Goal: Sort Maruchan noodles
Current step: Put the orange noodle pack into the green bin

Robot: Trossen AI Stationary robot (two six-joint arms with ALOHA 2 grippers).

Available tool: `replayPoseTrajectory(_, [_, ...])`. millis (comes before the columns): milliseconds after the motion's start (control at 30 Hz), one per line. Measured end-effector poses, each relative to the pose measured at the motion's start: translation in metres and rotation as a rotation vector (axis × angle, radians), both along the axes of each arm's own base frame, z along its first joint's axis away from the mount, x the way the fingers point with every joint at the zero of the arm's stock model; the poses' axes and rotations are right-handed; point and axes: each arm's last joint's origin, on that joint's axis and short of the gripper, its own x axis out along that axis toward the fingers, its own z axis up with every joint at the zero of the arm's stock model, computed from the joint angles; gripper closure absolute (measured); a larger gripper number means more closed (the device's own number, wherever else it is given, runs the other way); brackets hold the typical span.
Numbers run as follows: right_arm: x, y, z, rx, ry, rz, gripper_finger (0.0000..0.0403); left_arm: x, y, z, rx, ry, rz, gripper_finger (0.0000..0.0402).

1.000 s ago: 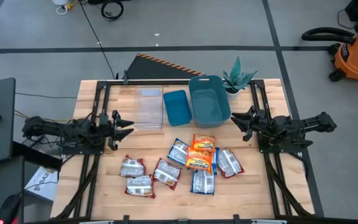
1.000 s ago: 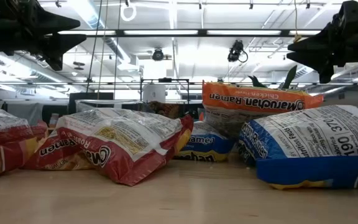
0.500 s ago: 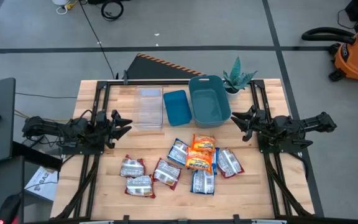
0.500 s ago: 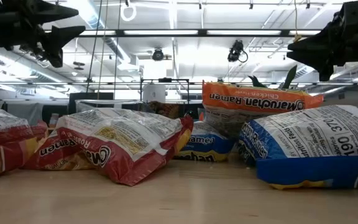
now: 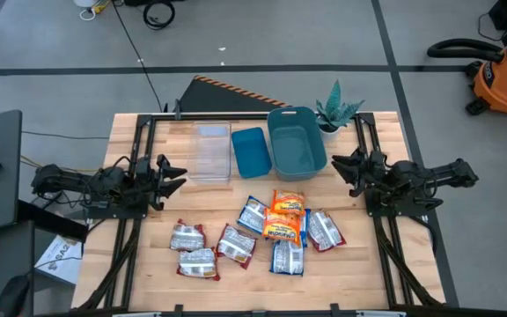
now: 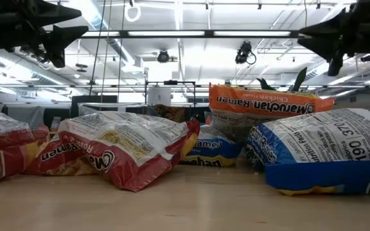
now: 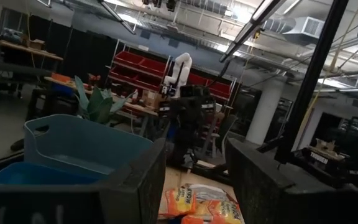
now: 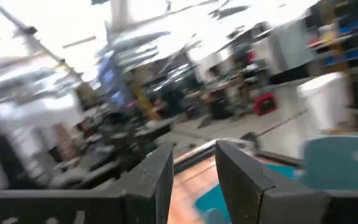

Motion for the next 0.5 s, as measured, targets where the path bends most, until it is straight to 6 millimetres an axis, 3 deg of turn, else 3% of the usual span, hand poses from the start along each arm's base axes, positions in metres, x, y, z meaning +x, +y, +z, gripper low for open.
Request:
replayPoseTrajectory(233, [0.020,0.005,0.019,-0.034,0.299,0.036,0.0277,0.000,-0.001,0.000,0.045,0.002,-0.009,0.0230])
replayPoseTrajectory(500, [0.066,0.016,0.021,-0.083,0.755,0.104,0.0277,0.002,0.001,-0.003,-0.017,0.031,0.037,0.0230])
